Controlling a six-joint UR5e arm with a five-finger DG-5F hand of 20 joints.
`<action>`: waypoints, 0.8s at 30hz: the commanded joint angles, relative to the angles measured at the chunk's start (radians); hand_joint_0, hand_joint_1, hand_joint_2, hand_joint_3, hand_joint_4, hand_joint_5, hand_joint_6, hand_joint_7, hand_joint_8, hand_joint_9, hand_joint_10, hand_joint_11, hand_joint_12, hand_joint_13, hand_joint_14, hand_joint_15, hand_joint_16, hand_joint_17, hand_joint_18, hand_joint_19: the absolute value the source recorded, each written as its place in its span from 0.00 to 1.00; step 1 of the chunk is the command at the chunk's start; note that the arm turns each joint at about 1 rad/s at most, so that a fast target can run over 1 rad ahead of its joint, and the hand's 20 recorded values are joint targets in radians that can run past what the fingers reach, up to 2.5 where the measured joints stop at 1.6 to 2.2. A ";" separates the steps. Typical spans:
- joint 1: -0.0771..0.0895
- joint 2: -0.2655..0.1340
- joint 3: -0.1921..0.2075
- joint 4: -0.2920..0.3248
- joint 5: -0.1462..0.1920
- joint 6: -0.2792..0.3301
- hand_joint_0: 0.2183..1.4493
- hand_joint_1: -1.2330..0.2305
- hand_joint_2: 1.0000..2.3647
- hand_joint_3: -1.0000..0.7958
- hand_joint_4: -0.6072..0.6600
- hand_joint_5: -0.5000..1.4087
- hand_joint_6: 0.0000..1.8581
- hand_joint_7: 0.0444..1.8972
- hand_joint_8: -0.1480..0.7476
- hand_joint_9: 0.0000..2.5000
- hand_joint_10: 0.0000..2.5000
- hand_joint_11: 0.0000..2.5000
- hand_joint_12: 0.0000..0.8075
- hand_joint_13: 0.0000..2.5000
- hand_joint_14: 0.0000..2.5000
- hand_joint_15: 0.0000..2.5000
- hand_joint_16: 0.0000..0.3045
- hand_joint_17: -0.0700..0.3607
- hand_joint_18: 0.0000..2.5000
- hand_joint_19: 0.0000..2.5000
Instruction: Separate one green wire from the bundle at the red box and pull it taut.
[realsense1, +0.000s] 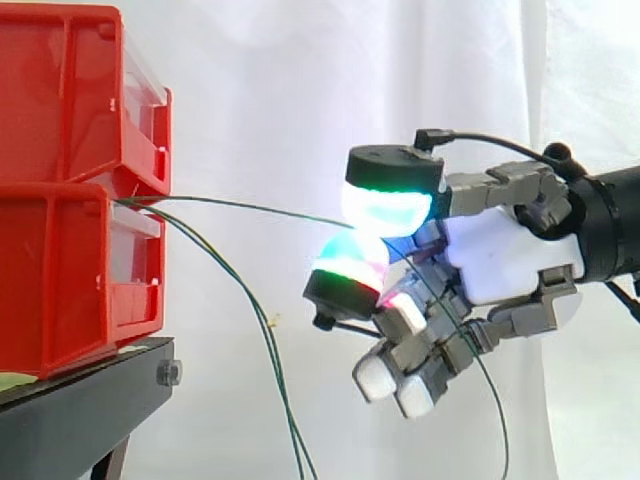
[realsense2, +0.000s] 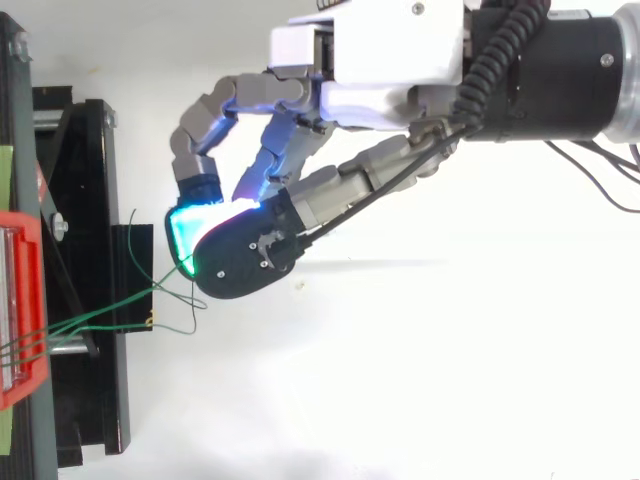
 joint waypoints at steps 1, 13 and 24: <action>0.002 0.000 -0.016 0.004 -0.003 0.000 0.30 0.32 0.01 0.56 0.41 0.19 0.49 0.62 0.51 0.38 0.01 0.28 0.47 0.27 0.00 0.11 0.19 0.46 0.30 0.11; 0.006 0.000 -0.085 0.019 -0.003 0.002 0.30 0.32 0.01 0.57 0.42 0.19 0.49 0.62 0.52 0.37 0.01 0.28 0.47 0.26 0.00 0.10 0.19 0.47 0.29 0.11; 0.012 0.000 -0.229 0.254 -0.003 0.002 0.30 0.32 0.01 0.57 0.42 0.19 0.49 0.62 0.53 0.37 0.00 0.28 0.48 0.26 0.00 0.10 0.19 0.47 0.29 0.11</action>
